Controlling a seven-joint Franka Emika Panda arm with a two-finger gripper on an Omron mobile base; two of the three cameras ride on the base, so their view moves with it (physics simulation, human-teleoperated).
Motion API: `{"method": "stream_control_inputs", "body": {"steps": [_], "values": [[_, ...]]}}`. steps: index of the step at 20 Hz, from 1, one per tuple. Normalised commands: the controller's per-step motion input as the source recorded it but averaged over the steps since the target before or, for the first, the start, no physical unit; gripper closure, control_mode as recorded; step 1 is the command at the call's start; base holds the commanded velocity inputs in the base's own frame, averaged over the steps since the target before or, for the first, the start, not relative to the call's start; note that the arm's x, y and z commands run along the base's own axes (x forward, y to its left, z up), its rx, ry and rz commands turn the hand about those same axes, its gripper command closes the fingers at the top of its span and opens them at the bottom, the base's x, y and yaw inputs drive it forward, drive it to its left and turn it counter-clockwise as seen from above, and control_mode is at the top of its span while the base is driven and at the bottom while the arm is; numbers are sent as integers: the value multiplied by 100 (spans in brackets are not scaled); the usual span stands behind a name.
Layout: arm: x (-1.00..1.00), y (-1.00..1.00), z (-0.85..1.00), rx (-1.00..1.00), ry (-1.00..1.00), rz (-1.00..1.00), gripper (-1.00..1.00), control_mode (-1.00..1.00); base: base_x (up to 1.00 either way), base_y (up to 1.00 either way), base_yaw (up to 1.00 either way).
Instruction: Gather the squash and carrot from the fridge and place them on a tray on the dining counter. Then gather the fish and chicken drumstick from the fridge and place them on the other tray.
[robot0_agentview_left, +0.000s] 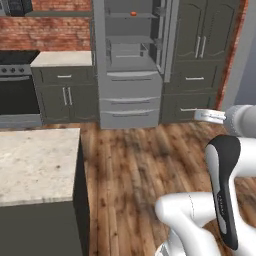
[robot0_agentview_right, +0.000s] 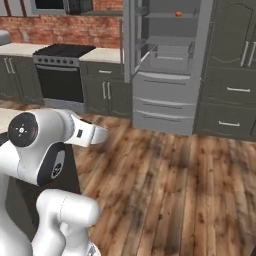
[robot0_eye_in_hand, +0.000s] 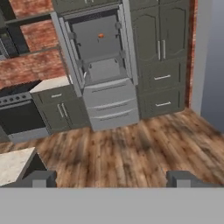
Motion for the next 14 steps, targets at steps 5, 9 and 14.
{"method": "stream_control_inputs", "body": {"steps": [5, 9, 14], "values": [[0, 0, 0, 0, 0, 0, -100, 100, 100, -5, 1], [0, 0, 0, 0, 0, 0, -100, 100, 100, -11, 2], [0, 0, 0, 0, 0, 0, -100, 100, 100, -6, 1]]}}
